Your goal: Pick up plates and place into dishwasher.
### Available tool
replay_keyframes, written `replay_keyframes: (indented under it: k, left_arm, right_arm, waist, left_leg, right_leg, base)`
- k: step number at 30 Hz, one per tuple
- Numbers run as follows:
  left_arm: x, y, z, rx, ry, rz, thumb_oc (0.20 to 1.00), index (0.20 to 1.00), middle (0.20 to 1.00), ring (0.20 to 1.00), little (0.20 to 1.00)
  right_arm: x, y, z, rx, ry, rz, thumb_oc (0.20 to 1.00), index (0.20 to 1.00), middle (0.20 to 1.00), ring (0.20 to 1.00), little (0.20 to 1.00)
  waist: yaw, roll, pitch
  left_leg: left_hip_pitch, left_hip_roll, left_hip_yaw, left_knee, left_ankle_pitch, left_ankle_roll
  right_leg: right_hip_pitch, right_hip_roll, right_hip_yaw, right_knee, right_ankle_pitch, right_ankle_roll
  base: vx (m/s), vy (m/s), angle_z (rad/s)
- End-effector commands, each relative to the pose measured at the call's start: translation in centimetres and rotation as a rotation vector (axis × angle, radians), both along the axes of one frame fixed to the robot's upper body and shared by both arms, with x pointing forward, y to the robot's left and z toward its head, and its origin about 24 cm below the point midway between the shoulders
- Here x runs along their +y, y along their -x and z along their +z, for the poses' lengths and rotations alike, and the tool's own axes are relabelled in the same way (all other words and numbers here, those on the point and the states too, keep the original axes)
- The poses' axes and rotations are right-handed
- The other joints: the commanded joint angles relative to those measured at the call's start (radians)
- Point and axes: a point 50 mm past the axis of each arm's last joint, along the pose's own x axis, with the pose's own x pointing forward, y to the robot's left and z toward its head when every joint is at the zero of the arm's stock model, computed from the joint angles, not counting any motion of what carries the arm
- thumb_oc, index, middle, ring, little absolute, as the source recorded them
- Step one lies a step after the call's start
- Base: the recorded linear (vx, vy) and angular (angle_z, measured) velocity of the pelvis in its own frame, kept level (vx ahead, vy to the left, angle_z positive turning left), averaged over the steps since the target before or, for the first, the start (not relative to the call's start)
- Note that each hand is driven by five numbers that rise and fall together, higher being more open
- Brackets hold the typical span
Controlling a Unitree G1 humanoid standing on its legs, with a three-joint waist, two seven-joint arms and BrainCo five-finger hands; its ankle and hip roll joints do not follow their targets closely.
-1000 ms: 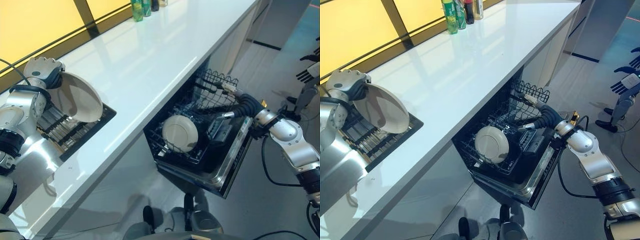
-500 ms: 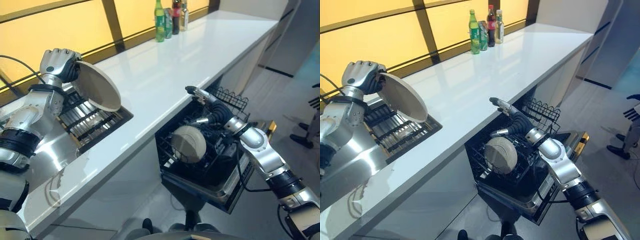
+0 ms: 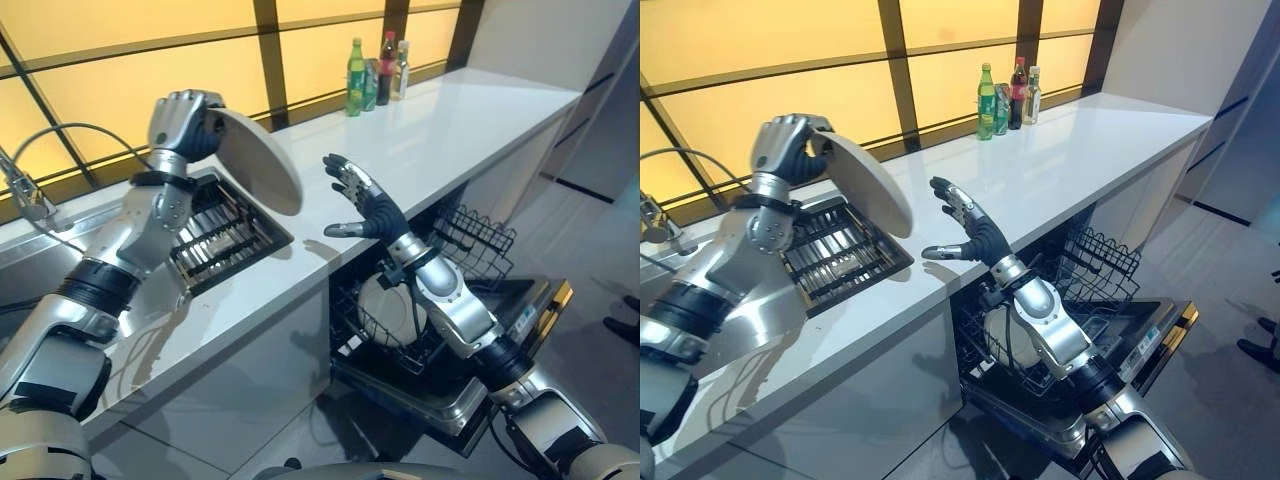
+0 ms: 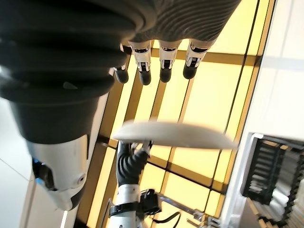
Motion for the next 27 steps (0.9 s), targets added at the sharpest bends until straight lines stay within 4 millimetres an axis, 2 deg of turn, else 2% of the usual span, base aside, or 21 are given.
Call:
replay_keyframes:
  k: [1,7,13,18,23,24,25,27]
  left_arm:
    - [-0.6,0.3,2.4,-0.124,0.104,-0.031,0.200,0.200,0.200,0.200,0.200]
    - [-2.6,0.6,0.8,-0.112,0.241,-0.107,0.200,0.200,0.200,0.200,0.200]
    - [-4.1,1.1,-0.7,-0.090,0.288,-0.153,0.200,0.200,0.200,0.200,0.200]
    - [-4.9,1.5,-1.7,-0.064,0.330,-0.178,0.200,0.200,0.200,0.200,0.200]
    - [-5.6,1.9,-2.1,-0.046,0.338,-0.223,0.200,0.200,0.200,0.200,0.200]
    - [-5.8,2.0,-2.1,-0.042,0.338,-0.233,0.200,0.200,0.200,0.200,0.200]
    - [-5.8,2.1,-2.0,-0.042,0.336,-0.243,0.200,0.200,0.200,0.200,0.200]
    - [-6.0,2.3,-1.7,-0.045,0.326,-0.260,0.200,0.200,0.200,0.200,0.200]
  right_arm:
    - [1.3,-1.0,4.0,-0.126,-0.066,-0.022,1.000,1.000,1.000,1.000,1.000]
    - [2.2,-1.7,4.0,-0.105,-0.118,-0.100,1.000,1.000,1.000,1.000,1.000]
    - [2.7,-1.6,4.3,-0.106,-0.145,-0.125,1.000,1.000,1.000,1.000,1.000]
    - [2.4,-1.9,4.4,-0.154,-0.092,-0.222,1.000,1.000,1.000,1.000,1.000]
    - [2.1,-2.3,4.3,-0.208,0.045,-0.307,1.000,1.000,1.000,1.000,1.000]
    - [2.0,-2.6,4.1,-0.218,0.107,-0.323,0.953,0.953,0.953,0.953,0.953]
    - [1.7,-2.9,3.8,-0.237,0.201,-0.365,0.721,0.721,0.721,0.721,0.721]
    - [0.9,-3.7,3.5,-0.229,0.348,-0.412,0.382,0.382,0.382,0.382,0.382]
  waist:
    - [0.038,0.027,0.018]
    - [0.056,0.023,0.014]
    - [0.067,0.018,0.014]
    - [0.074,0.013,0.013]
    - [0.080,0.006,0.014]
    - [0.081,0.004,0.014]
    - [0.083,0.003,0.014]
    - [0.084,-0.001,0.014]
  left_leg:
    - [-0.012,-0.049,0.008,0.010,-0.129,0.011]
    - [-0.008,-0.050,-0.006,0.010,-0.128,0.014]
    - [-0.006,-0.052,-0.020,0.010,-0.128,0.020]
    - [-0.004,-0.053,-0.026,0.010,-0.129,0.024]
    - [-0.002,-0.054,-0.032,0.010,-0.129,0.027]
    - [-0.002,-0.055,-0.033,0.010,-0.129,0.027]
    - [-0.002,-0.055,-0.035,0.010,-0.130,0.026]
    - [-0.002,-0.054,-0.036,0.010,-0.130,0.025]
  right_leg:
    - [0.072,-0.062,-0.029,0.009,-0.168,0.118]
    - [0.081,-0.062,-0.037,0.009,-0.169,0.112]
    - [0.087,-0.062,-0.044,0.009,-0.170,0.107]
    - [0.091,-0.061,-0.048,0.009,-0.171,0.106]
    - [0.094,-0.061,-0.048,0.009,-0.171,0.105]
    - [0.094,-0.061,-0.049,0.009,-0.171,0.106]
    - [0.094,-0.061,-0.049,0.009,-0.171,0.107]
    - [0.095,-0.060,-0.050,0.009,-0.171,0.107]
  base:
    - [0.02,-0.027,0.11]
    - [0.00,-0.004,0.01]
    - [0.00,-0.014,0.07]
    - [0.00,-0.006,0.03]
    - [0.00,-0.006,0.02]
    - [0.00,0.000,0.00]
    - [0.00,0.000,0.00]
    - [0.00,0.000,0.00]
